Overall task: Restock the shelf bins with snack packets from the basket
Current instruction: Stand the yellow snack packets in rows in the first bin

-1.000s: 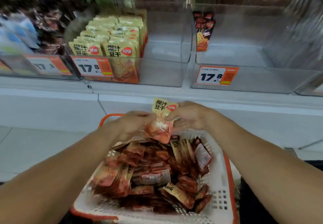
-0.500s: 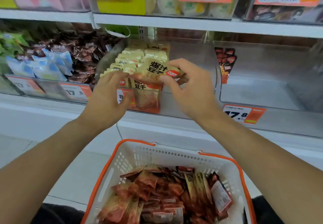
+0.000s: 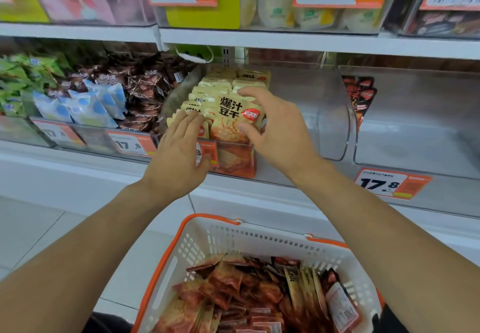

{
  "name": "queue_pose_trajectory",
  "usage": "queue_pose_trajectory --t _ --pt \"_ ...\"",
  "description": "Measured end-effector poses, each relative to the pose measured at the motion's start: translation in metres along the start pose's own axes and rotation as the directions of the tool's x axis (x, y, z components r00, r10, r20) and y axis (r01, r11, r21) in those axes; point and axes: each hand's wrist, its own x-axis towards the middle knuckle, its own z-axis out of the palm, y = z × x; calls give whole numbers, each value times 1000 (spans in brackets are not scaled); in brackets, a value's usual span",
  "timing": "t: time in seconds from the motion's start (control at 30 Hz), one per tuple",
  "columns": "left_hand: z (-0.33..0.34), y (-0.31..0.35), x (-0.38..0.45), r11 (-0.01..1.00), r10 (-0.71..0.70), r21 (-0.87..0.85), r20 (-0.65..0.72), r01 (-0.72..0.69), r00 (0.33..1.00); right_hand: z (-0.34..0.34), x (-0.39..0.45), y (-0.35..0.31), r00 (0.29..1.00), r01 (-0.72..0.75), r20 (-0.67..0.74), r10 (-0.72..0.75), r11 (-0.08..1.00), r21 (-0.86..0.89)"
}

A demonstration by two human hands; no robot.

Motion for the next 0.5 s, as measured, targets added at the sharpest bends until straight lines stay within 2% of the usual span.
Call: queue_pose_trajectory --t 0.2,0.5 --pt "-4 3 2 998 -28 -64 -6 28 1000 12 2 1 993 -66 91 70 997 -39" --pt "-3 6 6 991 -85 -102 3 85 996 17 10 -1 984 -79 152 96 990 -114"
